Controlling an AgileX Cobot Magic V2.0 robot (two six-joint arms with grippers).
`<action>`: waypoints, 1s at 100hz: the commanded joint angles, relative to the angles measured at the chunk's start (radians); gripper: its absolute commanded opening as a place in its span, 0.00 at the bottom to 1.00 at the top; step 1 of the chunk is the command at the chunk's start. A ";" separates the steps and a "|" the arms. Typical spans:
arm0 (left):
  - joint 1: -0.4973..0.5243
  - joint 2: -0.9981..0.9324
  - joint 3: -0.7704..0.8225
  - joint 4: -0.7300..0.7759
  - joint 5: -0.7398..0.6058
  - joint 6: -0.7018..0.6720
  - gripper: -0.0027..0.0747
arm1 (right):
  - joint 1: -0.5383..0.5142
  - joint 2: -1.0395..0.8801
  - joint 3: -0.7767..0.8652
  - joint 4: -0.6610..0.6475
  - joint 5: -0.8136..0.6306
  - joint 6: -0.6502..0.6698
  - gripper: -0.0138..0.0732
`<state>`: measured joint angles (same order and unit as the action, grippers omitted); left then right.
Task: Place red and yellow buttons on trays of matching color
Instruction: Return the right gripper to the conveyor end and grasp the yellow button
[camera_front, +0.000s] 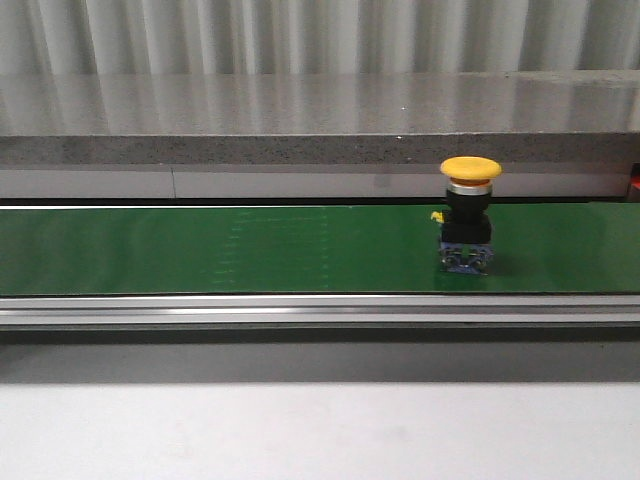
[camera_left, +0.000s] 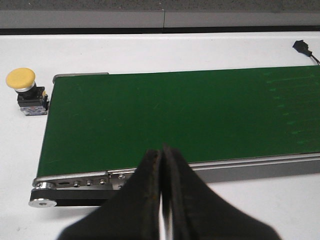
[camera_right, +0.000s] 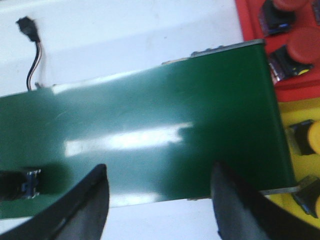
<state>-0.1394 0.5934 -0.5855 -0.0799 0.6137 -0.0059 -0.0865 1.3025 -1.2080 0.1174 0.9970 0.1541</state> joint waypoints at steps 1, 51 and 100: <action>-0.008 0.001 -0.027 -0.012 -0.074 -0.004 0.01 | 0.045 -0.031 -0.021 0.003 -0.014 -0.036 0.68; -0.008 0.001 -0.027 -0.012 -0.074 -0.004 0.01 | 0.217 0.031 -0.020 0.004 0.010 -0.083 0.69; -0.008 0.001 -0.027 -0.012 -0.074 -0.004 0.01 | 0.302 0.148 -0.020 0.004 -0.004 -0.125 0.83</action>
<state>-0.1394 0.5934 -0.5855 -0.0808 0.6137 -0.0059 0.2159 1.4589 -1.2080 0.1189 1.0403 0.0572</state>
